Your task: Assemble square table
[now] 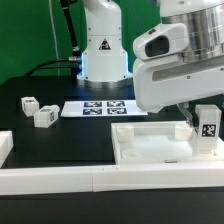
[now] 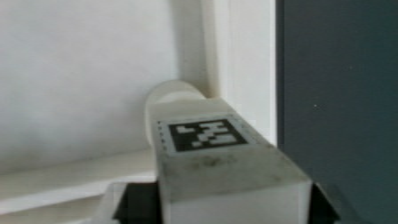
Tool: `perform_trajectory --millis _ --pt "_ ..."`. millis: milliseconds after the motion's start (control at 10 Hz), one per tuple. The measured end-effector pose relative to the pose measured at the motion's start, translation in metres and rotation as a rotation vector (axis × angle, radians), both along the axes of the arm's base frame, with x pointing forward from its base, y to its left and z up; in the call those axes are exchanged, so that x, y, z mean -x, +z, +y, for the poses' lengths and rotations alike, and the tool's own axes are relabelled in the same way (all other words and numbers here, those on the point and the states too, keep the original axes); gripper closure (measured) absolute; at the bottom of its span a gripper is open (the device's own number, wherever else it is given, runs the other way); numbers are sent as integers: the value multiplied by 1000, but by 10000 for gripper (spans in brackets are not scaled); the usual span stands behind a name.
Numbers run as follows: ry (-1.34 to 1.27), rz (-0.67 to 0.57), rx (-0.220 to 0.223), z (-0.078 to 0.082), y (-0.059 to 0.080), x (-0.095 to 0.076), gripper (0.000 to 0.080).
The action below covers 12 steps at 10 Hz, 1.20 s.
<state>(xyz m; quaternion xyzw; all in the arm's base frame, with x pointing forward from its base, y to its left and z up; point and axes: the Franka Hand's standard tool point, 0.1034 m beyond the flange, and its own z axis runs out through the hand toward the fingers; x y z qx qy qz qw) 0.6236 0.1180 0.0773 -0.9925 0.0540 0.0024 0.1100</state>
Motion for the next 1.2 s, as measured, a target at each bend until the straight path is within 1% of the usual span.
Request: perform_trajectory --millis 300,500,600,800,900,1000,1100,1200 --pt "-216 48 2 -4 -1 0 499" --pt "-416 52 -6 -5 -3 0 499" --pt "-575 75 -25 -6 -3 -2 501" --pt "-780 63 -71 -8 -3 -4 501" --pt "-951 100 -101 -6 -4 -2 501" --pt "-1067 137 -127 -7 -4 -2 501" --pt "-1131 158 -137 -5 -4 -2 501" --pt "-1117 155 -136 -5 -4 -2 501"
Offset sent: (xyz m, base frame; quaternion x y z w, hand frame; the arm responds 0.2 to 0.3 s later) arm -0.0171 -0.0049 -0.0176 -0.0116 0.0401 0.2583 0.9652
